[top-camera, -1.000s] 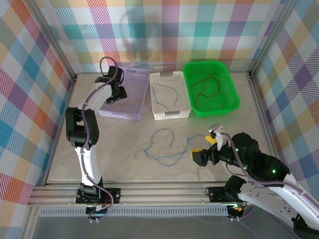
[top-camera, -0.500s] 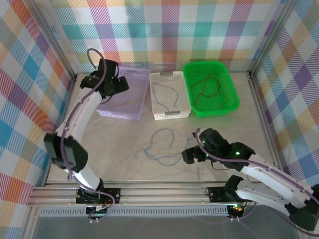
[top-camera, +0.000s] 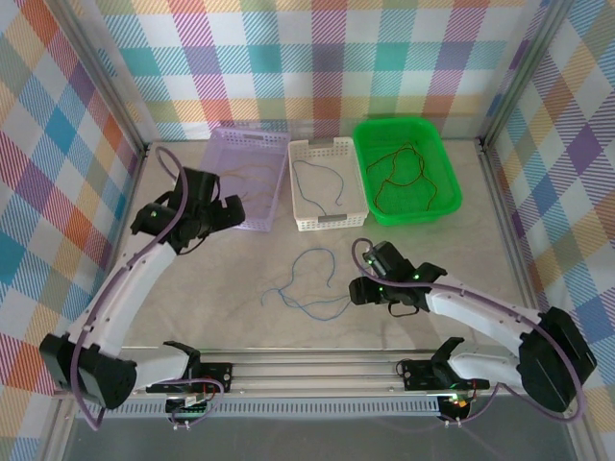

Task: Untangle the cables

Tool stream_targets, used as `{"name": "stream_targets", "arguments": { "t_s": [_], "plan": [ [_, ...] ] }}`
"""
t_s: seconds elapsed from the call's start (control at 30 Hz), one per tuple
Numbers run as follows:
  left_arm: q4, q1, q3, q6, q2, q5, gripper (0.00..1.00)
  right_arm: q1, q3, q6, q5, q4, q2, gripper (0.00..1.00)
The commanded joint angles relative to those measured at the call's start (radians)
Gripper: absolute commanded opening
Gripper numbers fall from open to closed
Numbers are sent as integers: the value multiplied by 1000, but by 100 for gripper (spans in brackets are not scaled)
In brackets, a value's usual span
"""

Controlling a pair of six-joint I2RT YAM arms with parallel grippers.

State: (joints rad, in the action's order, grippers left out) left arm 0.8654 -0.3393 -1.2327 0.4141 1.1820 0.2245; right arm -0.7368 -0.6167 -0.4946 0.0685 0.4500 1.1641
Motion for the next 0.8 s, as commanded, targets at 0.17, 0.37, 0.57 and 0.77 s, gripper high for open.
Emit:
{"name": "stream_targets", "arguments": {
  "t_s": [0.17, 0.37, 0.57, 0.77],
  "plan": [
    [-80, -3, 156, -67, -91, 56, 100, 17, -15, 17, -21, -105, 97, 55],
    [-88, -1, 173, -69, -98, 65, 100, 60, 3, 32, -42, -158, 158, 33],
    [-86, -1, 179, -70, -103, 67, 100, 60, -35, 49, -23, -93, 112, 0],
    [-88, -1, 180, -70, -107, 64, 100, 60, -101, 68, 32, 57, -81, 0]
  ]
}}
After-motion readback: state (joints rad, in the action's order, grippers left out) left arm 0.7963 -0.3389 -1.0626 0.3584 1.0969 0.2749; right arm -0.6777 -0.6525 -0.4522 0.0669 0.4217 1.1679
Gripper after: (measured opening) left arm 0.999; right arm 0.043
